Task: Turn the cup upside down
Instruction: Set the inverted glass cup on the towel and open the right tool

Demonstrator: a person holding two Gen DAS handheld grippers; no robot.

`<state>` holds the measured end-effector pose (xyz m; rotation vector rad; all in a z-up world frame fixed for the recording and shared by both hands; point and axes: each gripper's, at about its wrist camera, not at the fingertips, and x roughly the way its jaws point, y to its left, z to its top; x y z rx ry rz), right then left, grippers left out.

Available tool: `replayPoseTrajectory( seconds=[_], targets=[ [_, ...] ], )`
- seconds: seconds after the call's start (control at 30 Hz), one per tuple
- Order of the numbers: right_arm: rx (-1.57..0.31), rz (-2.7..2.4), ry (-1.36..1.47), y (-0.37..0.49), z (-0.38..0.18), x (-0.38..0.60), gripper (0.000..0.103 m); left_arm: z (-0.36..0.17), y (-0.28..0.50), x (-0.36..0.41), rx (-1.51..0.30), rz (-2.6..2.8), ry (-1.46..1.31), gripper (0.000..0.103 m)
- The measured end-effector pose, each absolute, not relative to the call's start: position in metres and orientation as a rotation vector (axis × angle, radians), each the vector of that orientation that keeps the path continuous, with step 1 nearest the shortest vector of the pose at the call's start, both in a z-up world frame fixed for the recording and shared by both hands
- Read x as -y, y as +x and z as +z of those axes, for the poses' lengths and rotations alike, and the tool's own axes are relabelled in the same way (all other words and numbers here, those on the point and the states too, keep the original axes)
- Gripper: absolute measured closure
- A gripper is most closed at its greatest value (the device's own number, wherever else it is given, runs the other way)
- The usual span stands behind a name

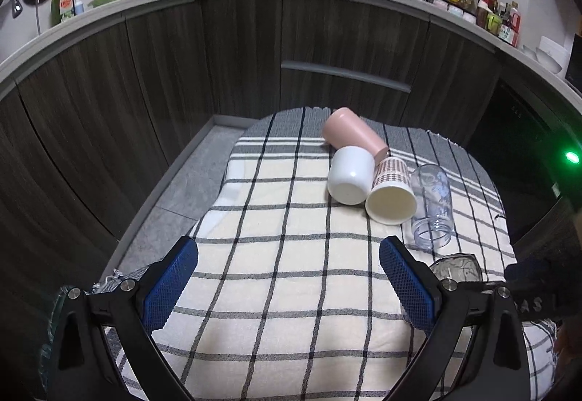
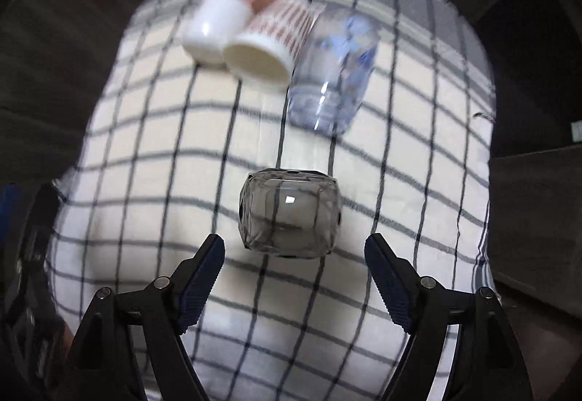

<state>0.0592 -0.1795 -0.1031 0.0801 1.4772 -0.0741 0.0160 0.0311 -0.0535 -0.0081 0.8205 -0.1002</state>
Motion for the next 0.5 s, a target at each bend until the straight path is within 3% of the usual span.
replayPoseTrajectory(
  seconds=[0.5],
  targets=[
    [-0.917,-0.218,0.105,-0.043,-0.062,0.185,0.018,-0.032,-0.036,-0.008,-0.708,-0.131,0.094,0.001]
  ],
)
